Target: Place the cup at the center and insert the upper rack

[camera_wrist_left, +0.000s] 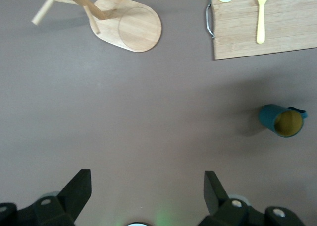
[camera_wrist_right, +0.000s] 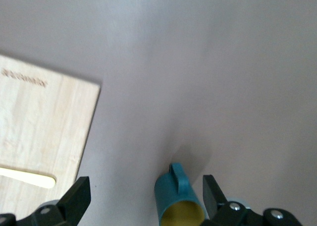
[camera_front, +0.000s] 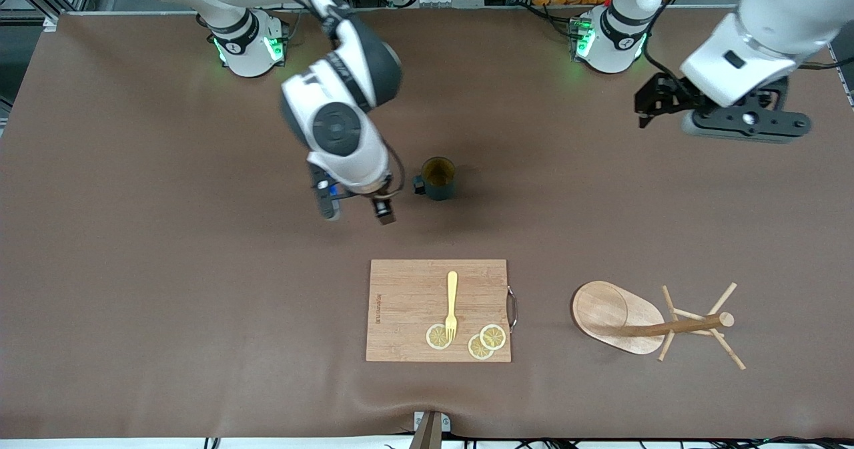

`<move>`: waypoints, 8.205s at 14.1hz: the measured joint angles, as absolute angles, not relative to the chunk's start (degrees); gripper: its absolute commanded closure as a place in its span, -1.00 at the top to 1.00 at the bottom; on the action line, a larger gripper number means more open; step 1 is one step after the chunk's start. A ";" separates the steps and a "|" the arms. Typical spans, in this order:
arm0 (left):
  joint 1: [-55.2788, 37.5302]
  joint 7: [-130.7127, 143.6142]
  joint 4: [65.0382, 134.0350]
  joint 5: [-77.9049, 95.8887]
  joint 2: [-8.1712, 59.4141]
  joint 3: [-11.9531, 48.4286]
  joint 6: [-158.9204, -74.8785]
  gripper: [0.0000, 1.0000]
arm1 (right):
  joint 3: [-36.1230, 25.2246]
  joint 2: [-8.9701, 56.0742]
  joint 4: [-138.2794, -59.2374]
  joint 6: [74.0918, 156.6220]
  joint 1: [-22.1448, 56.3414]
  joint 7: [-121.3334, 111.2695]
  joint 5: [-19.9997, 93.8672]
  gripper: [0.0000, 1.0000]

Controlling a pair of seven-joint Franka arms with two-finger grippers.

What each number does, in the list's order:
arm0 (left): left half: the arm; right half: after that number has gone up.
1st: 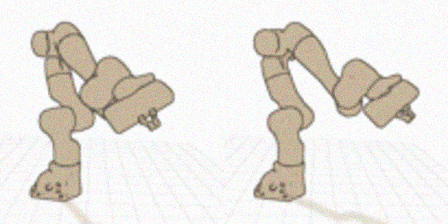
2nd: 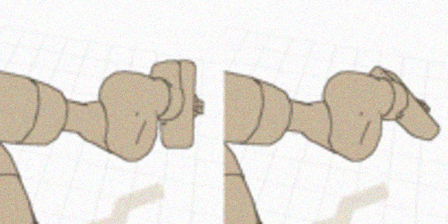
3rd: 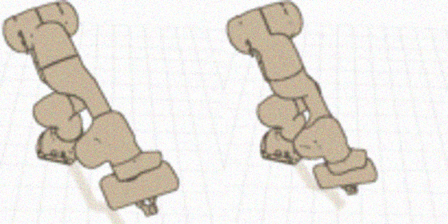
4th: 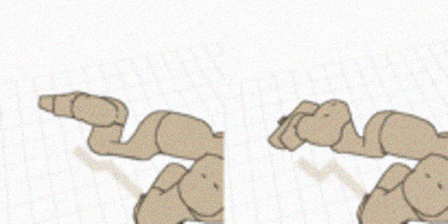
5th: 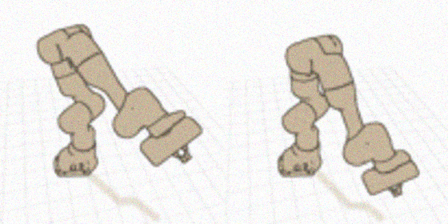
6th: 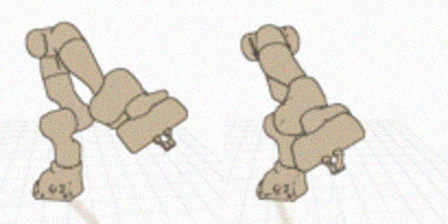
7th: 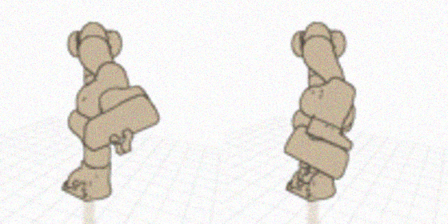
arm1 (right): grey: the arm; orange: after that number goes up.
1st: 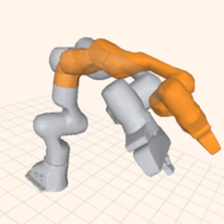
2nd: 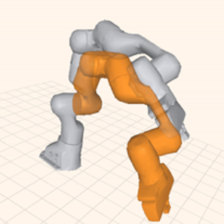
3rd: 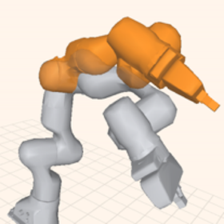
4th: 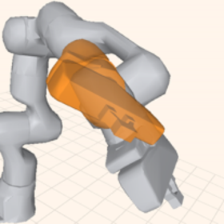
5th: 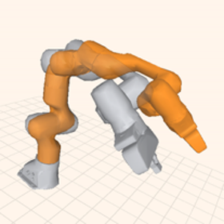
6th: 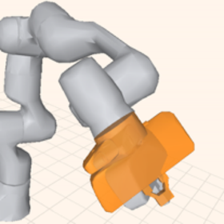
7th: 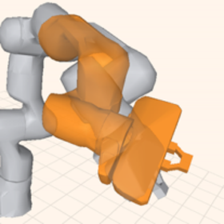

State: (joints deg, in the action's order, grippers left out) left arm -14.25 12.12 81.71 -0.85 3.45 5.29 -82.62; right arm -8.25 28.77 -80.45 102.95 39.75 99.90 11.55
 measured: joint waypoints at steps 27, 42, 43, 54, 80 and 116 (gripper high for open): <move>-52.13 75.20 81.19 -25.16 29.52 8.92 -106.88 1.00 | -8.77 19.15 -81.20 86.37 5.18 23.44 10.01 1.00; -60.99 114.68 80.08 -41.96 42.66 8.80 -111.02 1.00 | -7.59 3.09 -97.26 93.54 2.84 7.85 4.21 1.00; -61.33 116.58 80.05 -43.27 43.15 8.80 -111.36 1.00 | -7.47 2.08 -97.77 93.69 2.86 7.72 4.21 1.00; -64.39 121.86 79.87 -57.87 50.48 8.07 -111.54 1.00 | -7.55 -2.73 -97.91 96.26 5.30 9.66 3.93 1.00; -64.43 125.17 78.06 -71.40 56.41 4.68 -112.06 1.00 | -7.73 -1.87 -91.28 91.38 2.50 -3.75 -0.18 1.00; -44.41 102.12 75.00 -44.60 35.60 4.32 -111.72 -1.00 | -7.54 -0.36 -84.94 84.51 2.69 -3.61 -0.13 1.00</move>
State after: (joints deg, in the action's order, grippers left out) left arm -44.41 102.12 75.00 -44.60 35.60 4.32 -111.72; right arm -7.54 -0.36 -84.94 84.51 2.69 -3.61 -0.13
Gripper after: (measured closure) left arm 0.952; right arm 0.000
